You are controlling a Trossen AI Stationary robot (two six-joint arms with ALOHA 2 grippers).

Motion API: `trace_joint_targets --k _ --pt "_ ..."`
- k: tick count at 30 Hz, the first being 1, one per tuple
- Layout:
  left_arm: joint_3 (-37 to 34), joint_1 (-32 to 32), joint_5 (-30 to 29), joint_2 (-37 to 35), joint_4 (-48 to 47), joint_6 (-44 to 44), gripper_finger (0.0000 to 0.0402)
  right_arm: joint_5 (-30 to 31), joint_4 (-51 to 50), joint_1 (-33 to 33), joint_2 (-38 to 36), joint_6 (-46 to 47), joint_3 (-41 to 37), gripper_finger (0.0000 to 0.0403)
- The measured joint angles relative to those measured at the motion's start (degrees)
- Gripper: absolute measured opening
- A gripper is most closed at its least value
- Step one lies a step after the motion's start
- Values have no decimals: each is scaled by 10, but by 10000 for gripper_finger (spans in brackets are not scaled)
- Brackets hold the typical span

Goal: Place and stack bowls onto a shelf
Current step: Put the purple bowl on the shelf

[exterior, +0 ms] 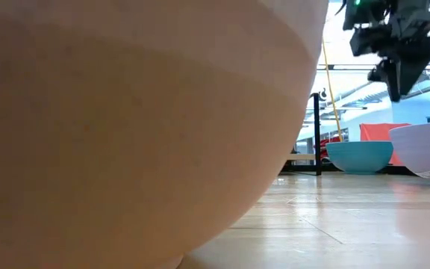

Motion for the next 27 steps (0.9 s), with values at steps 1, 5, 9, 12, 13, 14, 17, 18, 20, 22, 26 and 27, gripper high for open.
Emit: trace_joint_targets --k 1,5,9,12,13,14,17,18,20,22,26,27 --pt "0 0 0 0 -1 0 33 0 0 0 5 -2 -7 114" --pt "0 0 0 0 -4 -1 33 0 10 0 21 -25 -32 114" --pt "0 0 0 0 -4 -1 33 0 50 0 25 -30 -61 114" --pt "0 0 0 0 -4 -1 33 -1 72 0 29 -28 -63 114" --pt "0 0 0 0 -4 -1 33 -1 75 0 30 -28 -63 114" --pt "0 0 0 0 -4 -1 33 -1 76 0 33 -28 -63 114" --pt "0 0 0 0 -4 -1 33 -1 72 0 40 -24 -63 114" --pt "0 0 0 0 -4 -1 33 -1 69 0 43 -22 -63 114" --pt "0 0 0 0 -4 -1 33 -1 65 0 52 -21 -63 114" --pt "0 0 0 0 -4 -1 33 -1 64 0 59 -21 -63 114" --pt "0 0 0 0 -4 -1 33 -3 64 0 76 -21 -63 114" --pt "0 0 0 0 -4 -1 33 -3 64 0 81 -21 -63 114"
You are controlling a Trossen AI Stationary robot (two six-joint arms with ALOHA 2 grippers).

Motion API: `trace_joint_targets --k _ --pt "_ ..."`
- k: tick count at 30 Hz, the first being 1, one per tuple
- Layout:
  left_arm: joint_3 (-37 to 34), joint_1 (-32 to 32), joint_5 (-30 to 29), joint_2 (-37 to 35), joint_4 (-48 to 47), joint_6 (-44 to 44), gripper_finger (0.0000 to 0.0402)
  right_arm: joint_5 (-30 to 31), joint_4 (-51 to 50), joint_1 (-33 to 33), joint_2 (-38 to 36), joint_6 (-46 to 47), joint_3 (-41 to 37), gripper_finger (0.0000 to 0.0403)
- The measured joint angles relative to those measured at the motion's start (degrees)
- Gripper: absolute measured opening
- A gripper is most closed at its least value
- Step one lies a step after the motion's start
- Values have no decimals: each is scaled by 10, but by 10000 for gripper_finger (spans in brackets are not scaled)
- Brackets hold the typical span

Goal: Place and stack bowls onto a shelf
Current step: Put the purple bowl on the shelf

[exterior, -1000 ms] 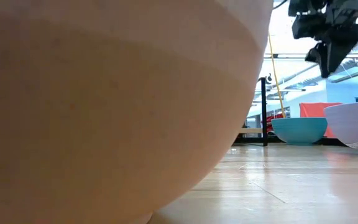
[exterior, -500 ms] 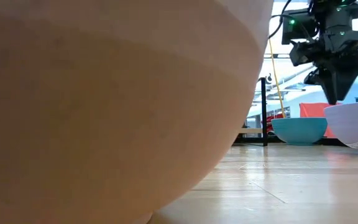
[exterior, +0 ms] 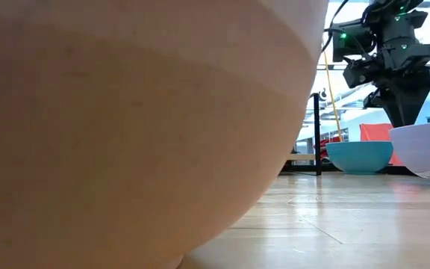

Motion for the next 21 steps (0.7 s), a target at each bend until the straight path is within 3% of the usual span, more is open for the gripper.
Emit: trace_joint_targets --k 21 --pt "0 0 0 0 0 -5 33 -1 24 0 117 38 -2 114"
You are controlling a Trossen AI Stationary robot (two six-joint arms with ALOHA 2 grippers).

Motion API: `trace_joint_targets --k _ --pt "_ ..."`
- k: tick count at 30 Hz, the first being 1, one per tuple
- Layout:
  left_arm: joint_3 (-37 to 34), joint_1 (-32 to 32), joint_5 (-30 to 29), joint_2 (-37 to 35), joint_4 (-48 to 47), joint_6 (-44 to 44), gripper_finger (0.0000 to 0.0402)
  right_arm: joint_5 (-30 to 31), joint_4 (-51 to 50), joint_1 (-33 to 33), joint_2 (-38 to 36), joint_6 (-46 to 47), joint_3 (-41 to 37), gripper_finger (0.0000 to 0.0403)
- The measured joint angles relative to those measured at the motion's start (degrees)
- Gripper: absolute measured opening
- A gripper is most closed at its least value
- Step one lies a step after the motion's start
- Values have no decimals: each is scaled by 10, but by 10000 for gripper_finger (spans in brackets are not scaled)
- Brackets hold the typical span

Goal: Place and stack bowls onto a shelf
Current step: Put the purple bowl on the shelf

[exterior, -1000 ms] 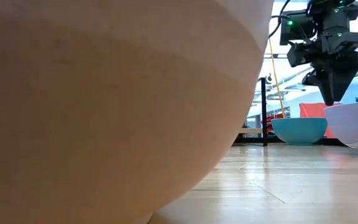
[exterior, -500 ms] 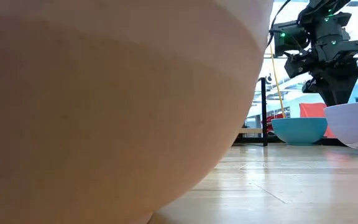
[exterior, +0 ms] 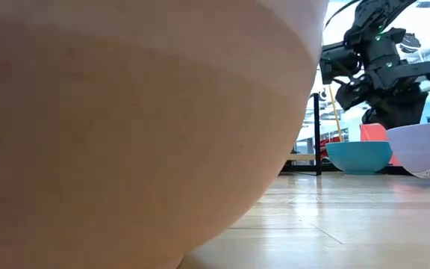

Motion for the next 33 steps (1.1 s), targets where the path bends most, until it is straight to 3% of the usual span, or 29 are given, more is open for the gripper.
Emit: trace_joint_targets --k 8,16,24,33 --pt "0 0 0 0 0 0 33 1 29 0 37 18 0 109" --pt "0 0 0 0 0 0 33 2 55 0 43 14 0 11" --pt "0 0 0 0 0 0 33 -5 50 6 33 20 5 2" --pt "0 0 0 0 0 1 33 3 -20 72 -4 33 145 1"
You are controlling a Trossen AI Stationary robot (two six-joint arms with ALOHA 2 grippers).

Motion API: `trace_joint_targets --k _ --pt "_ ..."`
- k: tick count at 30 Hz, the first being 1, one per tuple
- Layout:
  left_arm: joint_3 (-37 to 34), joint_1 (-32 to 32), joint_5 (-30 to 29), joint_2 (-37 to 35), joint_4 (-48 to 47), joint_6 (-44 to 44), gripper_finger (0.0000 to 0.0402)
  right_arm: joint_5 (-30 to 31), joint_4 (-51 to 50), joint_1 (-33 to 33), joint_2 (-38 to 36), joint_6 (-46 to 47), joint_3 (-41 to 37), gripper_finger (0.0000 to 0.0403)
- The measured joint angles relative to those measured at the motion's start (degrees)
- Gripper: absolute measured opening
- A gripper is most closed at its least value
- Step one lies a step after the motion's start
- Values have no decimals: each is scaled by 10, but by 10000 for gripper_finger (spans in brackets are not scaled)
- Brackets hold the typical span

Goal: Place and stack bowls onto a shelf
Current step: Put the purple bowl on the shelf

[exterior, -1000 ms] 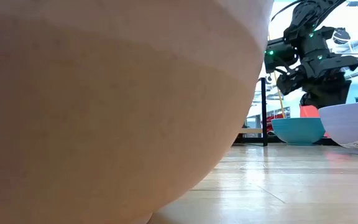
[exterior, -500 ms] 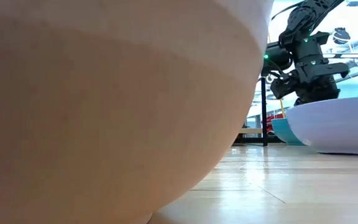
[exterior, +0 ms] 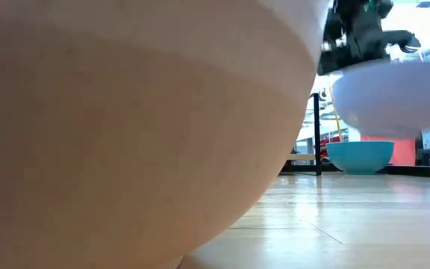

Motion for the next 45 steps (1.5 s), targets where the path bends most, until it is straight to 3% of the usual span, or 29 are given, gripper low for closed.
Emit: trace_joint_targets --k 12,18,27,34,45 --pt "0 0 0 0 0 0 33 182 55 12 28 -7 250 0" --pt "0 0 0 0 0 -9 33 182 126 -29 96 -17 361 0" --pt "0 0 0 0 0 -78 33 179 93 -101 199 -41 471 0" --pt "0 0 0 0 0 -103 33 102 76 -172 269 -72 487 0" --pt "0 0 0 0 1 -116 33 90 1 -248 371 -136 487 0"
